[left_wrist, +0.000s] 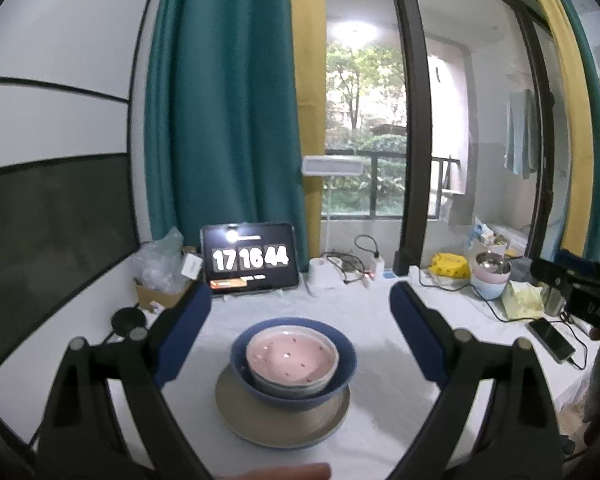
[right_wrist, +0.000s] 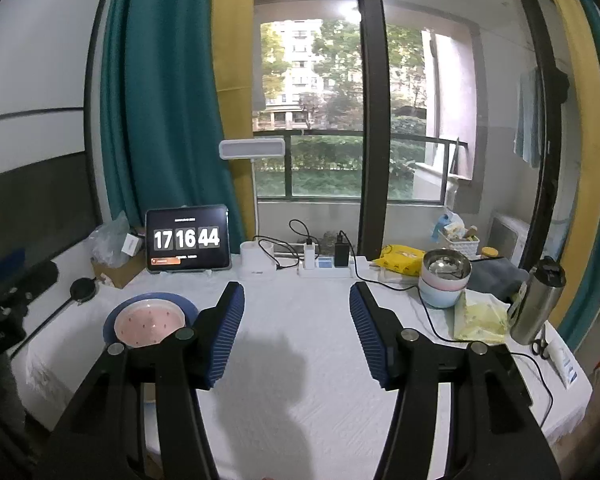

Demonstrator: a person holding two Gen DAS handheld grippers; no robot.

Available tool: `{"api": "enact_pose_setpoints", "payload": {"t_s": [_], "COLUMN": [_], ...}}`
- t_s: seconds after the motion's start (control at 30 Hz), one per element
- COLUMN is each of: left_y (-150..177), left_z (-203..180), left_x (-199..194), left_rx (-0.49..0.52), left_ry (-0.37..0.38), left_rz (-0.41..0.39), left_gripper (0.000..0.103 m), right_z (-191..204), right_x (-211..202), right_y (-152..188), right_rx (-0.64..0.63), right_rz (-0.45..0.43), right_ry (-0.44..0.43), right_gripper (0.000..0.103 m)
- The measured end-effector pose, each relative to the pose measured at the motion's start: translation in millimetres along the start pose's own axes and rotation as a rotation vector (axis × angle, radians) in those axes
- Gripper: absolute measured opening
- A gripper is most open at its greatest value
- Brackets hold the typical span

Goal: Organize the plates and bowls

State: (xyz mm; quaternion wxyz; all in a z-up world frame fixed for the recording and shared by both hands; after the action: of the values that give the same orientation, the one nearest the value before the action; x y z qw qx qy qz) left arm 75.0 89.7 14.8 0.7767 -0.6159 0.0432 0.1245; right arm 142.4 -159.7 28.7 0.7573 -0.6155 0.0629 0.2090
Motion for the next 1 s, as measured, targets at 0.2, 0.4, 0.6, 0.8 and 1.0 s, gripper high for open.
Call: {"api": "enact_pose_setpoints", "payload": {"t_s": [0.2, 0.4, 0.6, 0.8, 1.0], "left_y": [-3, -2, -2, -3, -5], "left_z": [14, 17, 18, 17, 15], "left_x": [-3, -5, -6, -6, -9], "left_rx": [-0.016, -0.011, -0.023, -0.020, -0.014], "left_ry": [-0.021, -0.014, -0.005, 0.000, 0.003], "left_rz": [-0.010, -0.011, -0.015, -0.006, -0.012], "left_gripper": [0.092, 0.092, 0.092, 0.092, 0.092], "right_z": [2, 3, 7, 8, 8], "right_x": [-6, -9, -11, -11, -9], "right_y": [-3, -5, -6, -7, -8], "right_rx": [0.001, 0.002, -0.005, -0.005, -0.004], "right_rz": [-0.017, -0.026, -0.018, -0.015, -0.015], "right_ry": [0.004, 0.007, 0.003, 0.001, 0.005], "right_gripper": [0.058, 0.058, 0.058, 0.059, 0.059]}}
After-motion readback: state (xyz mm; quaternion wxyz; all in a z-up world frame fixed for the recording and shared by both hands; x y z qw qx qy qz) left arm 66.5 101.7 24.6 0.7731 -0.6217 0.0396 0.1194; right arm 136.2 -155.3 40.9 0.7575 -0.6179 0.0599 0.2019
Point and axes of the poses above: each gripper's, at about its wrist camera, not at the fingertips, and x roughly the way its jaws point, z to its left, y to its underside, the point moved 5 cm from there along x, roughly the way its jaws point, and after that the axes turned 15 degrees about x, right-handed, at the moved point
